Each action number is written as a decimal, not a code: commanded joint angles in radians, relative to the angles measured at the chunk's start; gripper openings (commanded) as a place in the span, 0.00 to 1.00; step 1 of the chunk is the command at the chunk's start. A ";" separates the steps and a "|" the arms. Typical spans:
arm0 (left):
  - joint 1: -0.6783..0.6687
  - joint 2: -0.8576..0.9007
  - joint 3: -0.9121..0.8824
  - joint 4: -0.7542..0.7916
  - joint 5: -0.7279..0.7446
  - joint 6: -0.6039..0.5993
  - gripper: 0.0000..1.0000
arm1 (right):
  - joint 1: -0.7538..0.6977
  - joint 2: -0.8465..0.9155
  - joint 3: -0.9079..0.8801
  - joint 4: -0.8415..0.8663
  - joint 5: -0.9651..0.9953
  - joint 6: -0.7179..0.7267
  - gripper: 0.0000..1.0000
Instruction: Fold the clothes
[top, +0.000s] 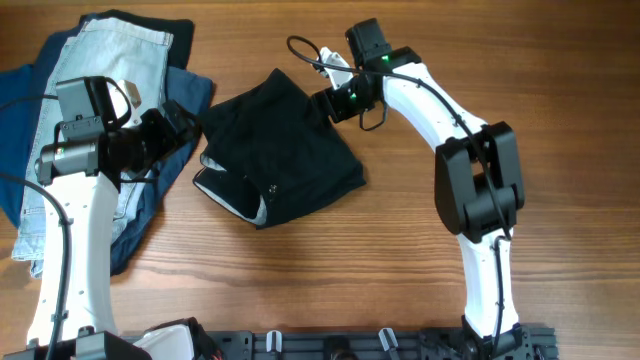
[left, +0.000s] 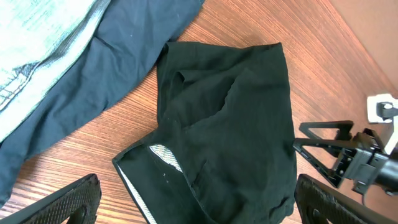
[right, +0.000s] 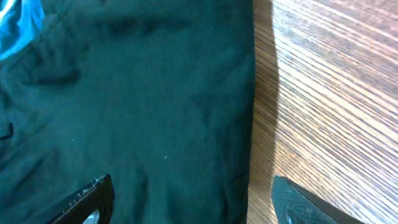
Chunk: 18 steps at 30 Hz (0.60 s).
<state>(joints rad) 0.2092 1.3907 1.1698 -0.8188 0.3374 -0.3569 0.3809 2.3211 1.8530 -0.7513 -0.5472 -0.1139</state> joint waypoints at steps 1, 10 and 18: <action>-0.006 0.006 -0.005 -0.001 -0.006 -0.010 1.00 | 0.005 0.062 -0.012 0.017 -0.045 -0.012 0.81; -0.006 0.006 -0.005 0.000 -0.006 -0.009 1.00 | 0.012 0.084 -0.013 0.049 -0.093 0.043 0.57; -0.006 0.006 -0.005 -0.001 -0.006 -0.010 1.00 | 0.018 0.085 -0.012 0.042 -0.154 0.126 0.04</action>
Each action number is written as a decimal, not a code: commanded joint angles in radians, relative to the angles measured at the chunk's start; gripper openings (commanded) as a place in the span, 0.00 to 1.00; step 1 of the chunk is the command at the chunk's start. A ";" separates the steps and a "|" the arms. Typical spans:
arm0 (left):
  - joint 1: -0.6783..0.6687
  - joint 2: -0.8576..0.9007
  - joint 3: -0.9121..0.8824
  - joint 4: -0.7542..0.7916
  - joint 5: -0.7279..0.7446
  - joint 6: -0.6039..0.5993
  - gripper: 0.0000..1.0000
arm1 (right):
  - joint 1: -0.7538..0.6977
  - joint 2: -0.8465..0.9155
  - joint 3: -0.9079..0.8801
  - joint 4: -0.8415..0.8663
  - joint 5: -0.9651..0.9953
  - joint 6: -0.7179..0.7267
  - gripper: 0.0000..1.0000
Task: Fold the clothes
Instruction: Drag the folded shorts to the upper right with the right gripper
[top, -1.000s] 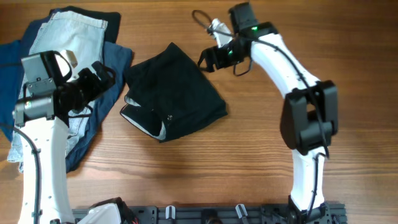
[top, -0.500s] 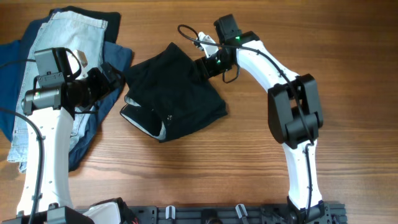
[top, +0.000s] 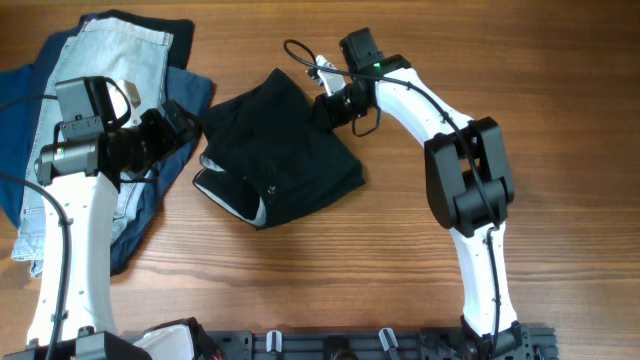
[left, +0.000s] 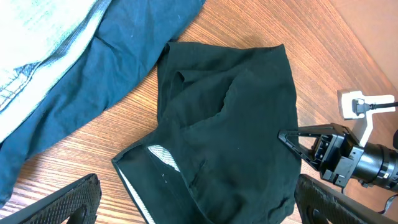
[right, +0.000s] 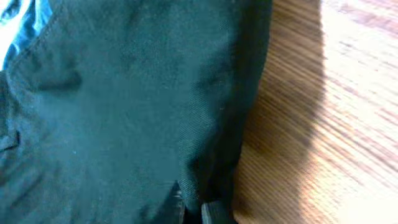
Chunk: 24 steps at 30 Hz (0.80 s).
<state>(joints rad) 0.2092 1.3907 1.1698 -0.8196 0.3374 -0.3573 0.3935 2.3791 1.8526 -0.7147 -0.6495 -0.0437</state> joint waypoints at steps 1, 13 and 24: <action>-0.006 0.006 -0.005 -0.001 -0.006 -0.010 0.99 | 0.001 0.027 -0.011 0.012 -0.051 0.076 0.04; -0.006 0.006 -0.005 0.000 -0.006 -0.014 0.99 | -0.402 0.026 -0.011 0.266 -0.191 0.493 0.04; -0.011 0.006 -0.005 0.023 -0.006 -0.043 0.99 | -0.968 0.026 -0.011 0.196 -0.155 0.646 0.04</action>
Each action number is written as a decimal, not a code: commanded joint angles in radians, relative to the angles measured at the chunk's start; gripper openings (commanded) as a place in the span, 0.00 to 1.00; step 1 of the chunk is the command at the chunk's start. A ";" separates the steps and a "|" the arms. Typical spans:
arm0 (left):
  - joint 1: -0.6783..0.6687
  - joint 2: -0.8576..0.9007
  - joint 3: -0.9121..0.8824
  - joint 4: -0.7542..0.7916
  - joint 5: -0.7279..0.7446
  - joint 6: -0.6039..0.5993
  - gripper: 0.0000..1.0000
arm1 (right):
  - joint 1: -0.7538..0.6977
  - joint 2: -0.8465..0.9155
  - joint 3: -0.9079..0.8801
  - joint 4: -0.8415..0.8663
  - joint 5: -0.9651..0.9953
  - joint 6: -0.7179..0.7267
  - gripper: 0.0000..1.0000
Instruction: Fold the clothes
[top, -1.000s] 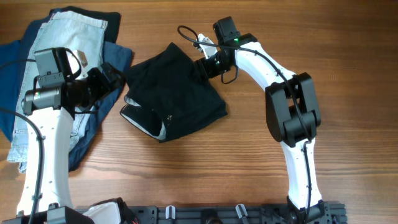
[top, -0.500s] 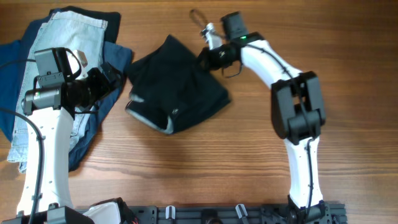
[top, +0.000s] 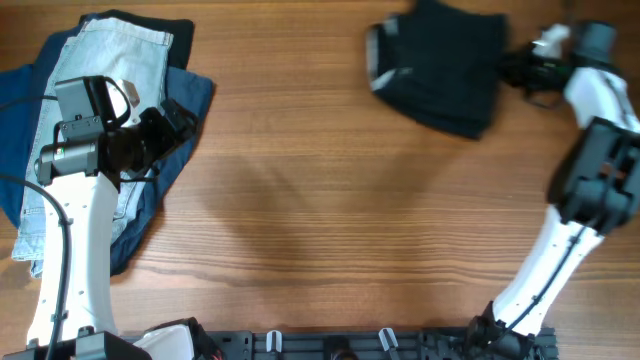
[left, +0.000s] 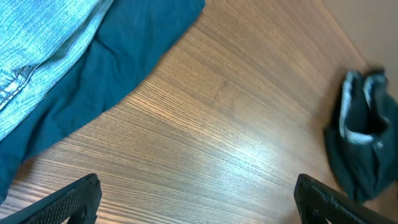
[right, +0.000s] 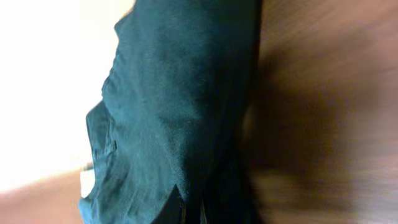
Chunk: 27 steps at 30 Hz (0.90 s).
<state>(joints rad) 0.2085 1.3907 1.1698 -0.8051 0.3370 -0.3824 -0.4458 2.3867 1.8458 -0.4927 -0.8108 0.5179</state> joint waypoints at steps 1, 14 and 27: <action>-0.011 0.006 -0.005 0.008 -0.006 -0.018 0.99 | -0.197 0.018 -0.004 -0.040 0.006 0.095 0.04; -0.011 0.006 -0.005 0.014 -0.005 -0.037 0.98 | -0.541 0.018 -0.004 -0.156 0.307 0.103 0.04; -0.017 0.006 -0.005 0.031 -0.006 -0.053 0.98 | -0.537 0.016 -0.004 -0.263 0.473 0.292 0.04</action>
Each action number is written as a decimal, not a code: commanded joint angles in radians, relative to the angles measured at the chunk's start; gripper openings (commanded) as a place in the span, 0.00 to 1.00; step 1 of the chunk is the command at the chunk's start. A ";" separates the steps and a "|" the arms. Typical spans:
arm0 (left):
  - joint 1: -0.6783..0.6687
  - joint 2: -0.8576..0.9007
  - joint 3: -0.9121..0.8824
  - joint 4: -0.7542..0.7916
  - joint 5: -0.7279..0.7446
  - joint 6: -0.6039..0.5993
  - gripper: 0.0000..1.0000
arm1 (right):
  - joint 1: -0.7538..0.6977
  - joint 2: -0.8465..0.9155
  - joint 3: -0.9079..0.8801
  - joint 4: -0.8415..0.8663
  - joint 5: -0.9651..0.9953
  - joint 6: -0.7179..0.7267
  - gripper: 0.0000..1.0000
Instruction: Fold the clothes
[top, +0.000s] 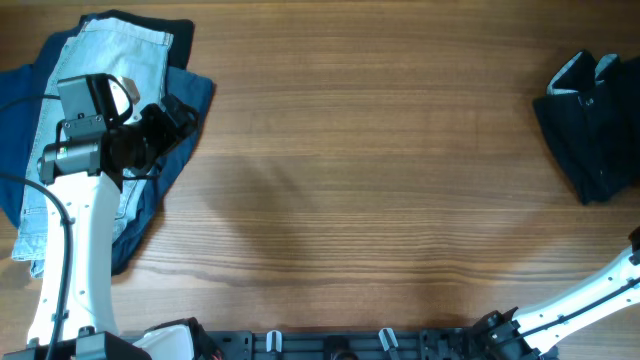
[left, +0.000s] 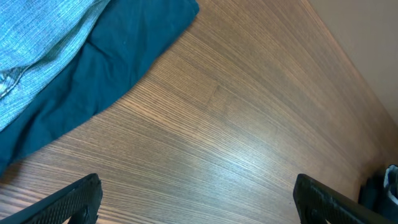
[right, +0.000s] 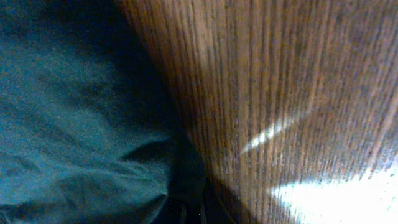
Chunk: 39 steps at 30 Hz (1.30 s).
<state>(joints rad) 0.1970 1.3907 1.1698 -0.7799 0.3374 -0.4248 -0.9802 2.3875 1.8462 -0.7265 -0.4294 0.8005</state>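
The black shorts (top: 592, 125) lie bunched at the table's far right edge, grey lining showing at the top. In the right wrist view the dark fabric (right: 81, 112) fills the left half, and my right gripper (right: 189, 214) is shut on its edge at the bottom of the frame. That gripper itself is outside the overhead view. My left gripper (left: 199, 202) is open over bare wood beside the clothes pile. In its view the shorts (left: 380, 186) peek in at the lower right.
A pile of clothes sits at the far left: light denim jeans (top: 105, 55) on a dark blue garment (top: 175, 125), also seen as blue cloth (left: 106, 68) in the left wrist view. A white link of the right arm (top: 600, 290) crosses the lower right corner.
The shorts, held by my right gripper, have gone from the back right of the table to its far right edge. The right arm is now mostly out of the overhead view. The left arm barely moved.
My right gripper stood open at the right edge of the shorts, which lay left of centre by the pile. Then it was shut on that edge. Later the shorts were at the back right, and now at the far right edge.
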 joint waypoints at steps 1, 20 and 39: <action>-0.005 0.006 -0.005 0.005 -0.006 -0.010 0.98 | -0.001 0.014 -0.005 -0.046 0.093 0.006 0.04; -0.006 0.006 -0.005 0.005 -0.006 -0.010 0.98 | 0.211 0.006 -0.005 -0.169 0.145 0.018 0.05; -0.006 0.006 -0.005 0.001 0.006 -0.009 0.98 | 0.202 -0.009 -0.001 -0.212 0.054 -0.227 1.00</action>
<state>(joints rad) 0.1970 1.3907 1.1698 -0.7788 0.3378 -0.4248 -0.7383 2.3501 1.8683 -0.8967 -0.3637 0.7101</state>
